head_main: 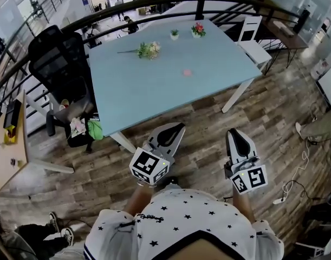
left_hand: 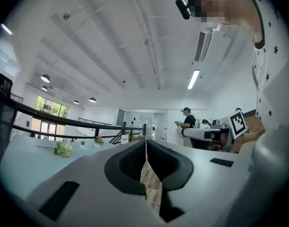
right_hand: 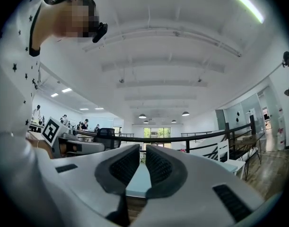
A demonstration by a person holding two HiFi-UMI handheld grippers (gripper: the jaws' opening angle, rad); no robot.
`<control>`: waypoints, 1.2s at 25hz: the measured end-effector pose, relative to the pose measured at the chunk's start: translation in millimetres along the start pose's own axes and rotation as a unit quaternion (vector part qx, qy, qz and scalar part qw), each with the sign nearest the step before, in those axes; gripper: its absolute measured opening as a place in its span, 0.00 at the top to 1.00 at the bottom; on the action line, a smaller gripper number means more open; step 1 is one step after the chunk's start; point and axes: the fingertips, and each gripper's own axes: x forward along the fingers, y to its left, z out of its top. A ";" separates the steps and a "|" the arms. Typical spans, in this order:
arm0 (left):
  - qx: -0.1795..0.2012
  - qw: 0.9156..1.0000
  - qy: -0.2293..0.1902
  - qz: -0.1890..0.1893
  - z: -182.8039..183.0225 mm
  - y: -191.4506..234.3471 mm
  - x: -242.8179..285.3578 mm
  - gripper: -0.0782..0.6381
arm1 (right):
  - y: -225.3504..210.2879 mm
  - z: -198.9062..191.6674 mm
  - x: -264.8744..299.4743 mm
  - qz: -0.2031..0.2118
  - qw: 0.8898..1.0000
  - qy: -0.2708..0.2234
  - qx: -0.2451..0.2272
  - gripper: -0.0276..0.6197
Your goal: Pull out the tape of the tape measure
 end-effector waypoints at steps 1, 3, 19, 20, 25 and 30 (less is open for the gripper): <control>0.002 1.000 0.002 0.004 -0.6 5.3 -1.0 0.85 | 1.1 -0.7 3.9 0.002 1.000 0.000 0.002 0.90; 0.003 1.000 0.007 0.010 -2.8 13.6 -4.4 0.85 | 5.4 -3.2 10.7 0.007 1.000 0.002 0.005 0.90; 0.005 0.992 0.026 0.124 -6.6 94.9 22.2 0.85 | -43.0 -23.2 141.5 0.117 0.993 -0.005 0.029 0.87; 0.005 0.991 0.030 0.133 -7.4 101.3 27.3 0.85 | -47.7 -27.9 151.8 0.127 0.991 -0.003 0.035 0.86; -0.011 0.987 0.045 0.156 -17.7 126.7 69.3 0.85 | -86.3 -50.7 195.1 0.154 0.986 0.020 0.052 0.85; -0.026 0.982 0.037 0.185 -15.6 159.6 119.6 0.84 | -124.4 -55.7 238.5 0.172 0.983 0.020 0.063 0.85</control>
